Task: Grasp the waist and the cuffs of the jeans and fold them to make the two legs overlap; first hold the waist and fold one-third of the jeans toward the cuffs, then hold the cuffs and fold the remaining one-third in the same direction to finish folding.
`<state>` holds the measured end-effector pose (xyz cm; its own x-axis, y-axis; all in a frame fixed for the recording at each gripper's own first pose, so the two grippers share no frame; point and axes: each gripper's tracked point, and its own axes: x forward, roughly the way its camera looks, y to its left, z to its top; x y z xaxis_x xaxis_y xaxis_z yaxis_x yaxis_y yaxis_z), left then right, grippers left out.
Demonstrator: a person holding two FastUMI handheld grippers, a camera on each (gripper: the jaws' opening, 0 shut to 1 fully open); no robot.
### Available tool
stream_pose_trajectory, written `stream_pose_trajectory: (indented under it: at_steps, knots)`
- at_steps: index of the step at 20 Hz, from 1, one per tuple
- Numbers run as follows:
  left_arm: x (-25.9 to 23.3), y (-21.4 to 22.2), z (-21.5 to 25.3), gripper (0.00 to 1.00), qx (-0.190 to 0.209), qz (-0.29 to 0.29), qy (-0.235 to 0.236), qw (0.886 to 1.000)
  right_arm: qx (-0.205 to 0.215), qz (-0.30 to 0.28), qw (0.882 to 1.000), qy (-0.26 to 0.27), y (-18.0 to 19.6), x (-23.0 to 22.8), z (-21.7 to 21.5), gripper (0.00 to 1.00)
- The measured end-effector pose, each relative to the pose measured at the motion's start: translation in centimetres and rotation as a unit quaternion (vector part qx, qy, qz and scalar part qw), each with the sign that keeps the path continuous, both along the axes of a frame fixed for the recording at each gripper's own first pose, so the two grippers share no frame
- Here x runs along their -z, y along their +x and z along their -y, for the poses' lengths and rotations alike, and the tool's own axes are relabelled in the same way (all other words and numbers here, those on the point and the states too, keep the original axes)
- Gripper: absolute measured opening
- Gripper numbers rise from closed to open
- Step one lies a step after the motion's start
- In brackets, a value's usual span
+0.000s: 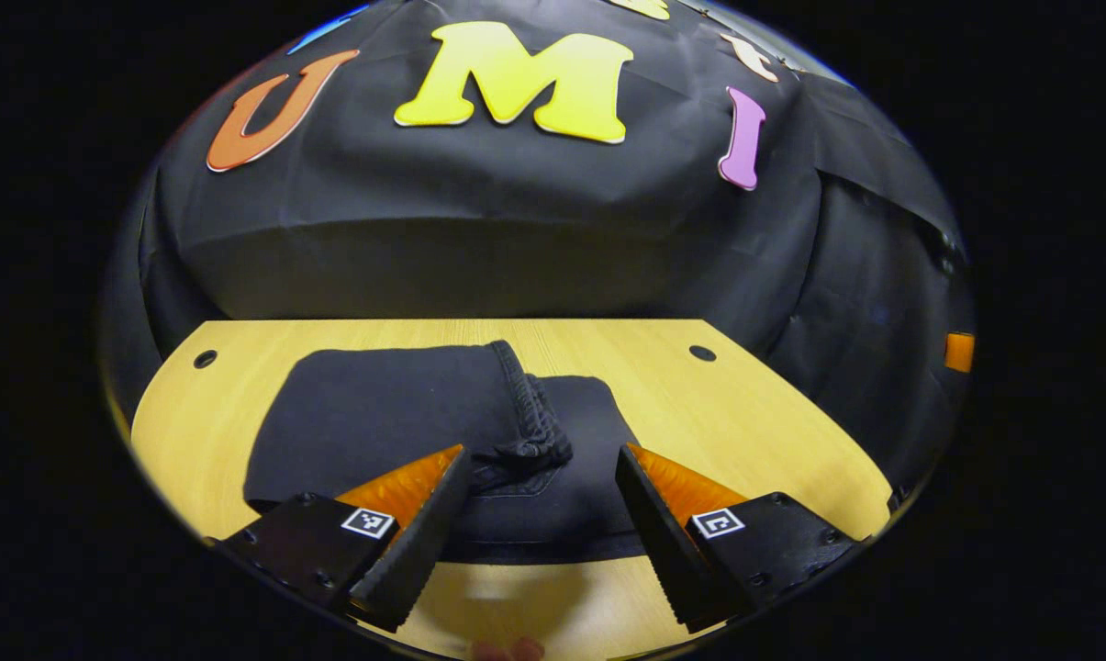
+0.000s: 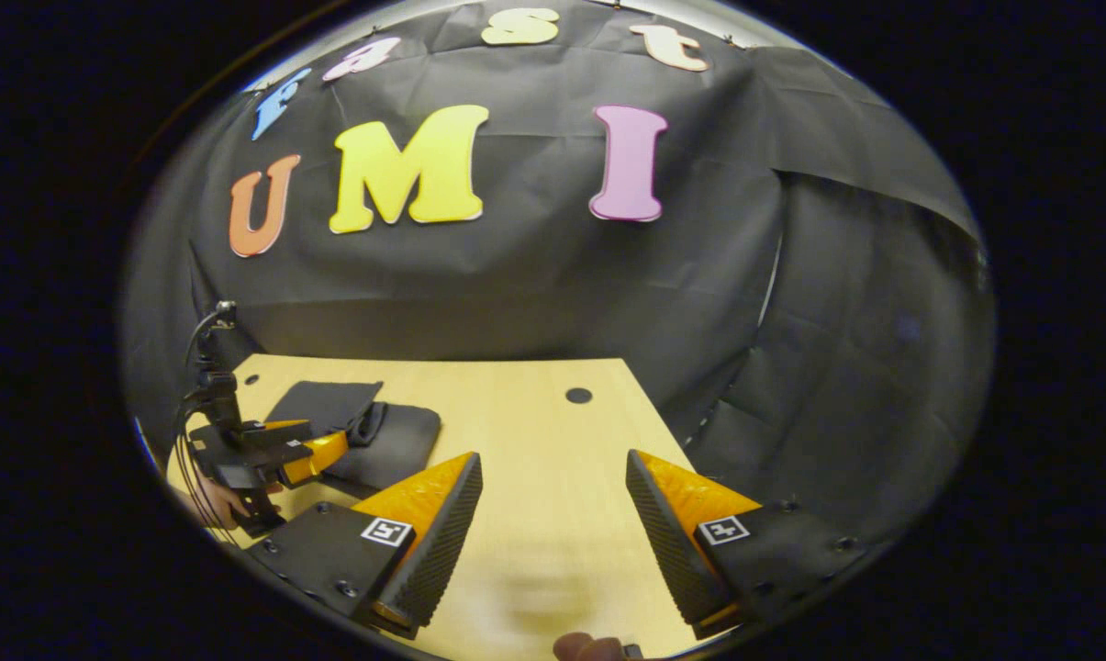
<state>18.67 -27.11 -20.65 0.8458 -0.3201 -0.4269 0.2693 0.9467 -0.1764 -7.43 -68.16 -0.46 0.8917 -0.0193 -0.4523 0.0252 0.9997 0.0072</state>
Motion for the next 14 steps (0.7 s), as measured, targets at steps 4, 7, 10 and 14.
stream_pose_trajectory:
  at_steps: [4,7,10,14]
  knots:
    - [-8.0,-2.1,-3.4,1.0,-0.033,0.055,-0.013,0.998,-0.048,0.054,0.997,0.015,1.0,-3.6,-4.9,0.96]
    - [-15.2,-4.0,-7.8,1.0,-0.071,0.117,-0.022,0.99,-0.065,0.102,0.992,0.025,0.7,-7.2,-8.5,0.95]
    - [-21.5,-6.7,-12.7,0.99,-0.11,0.168,-0.032,0.979,-0.061,0.149,0.987,0.022,-0.8,-11.0,-11.4,0.94]
    - [-26.1,-11.4,-17.2,0.98,-0.135,0.201,-0.034,0.97,-0.058,0.201,0.978,0.009,-4.9,-14.8,-15.4,0.94]
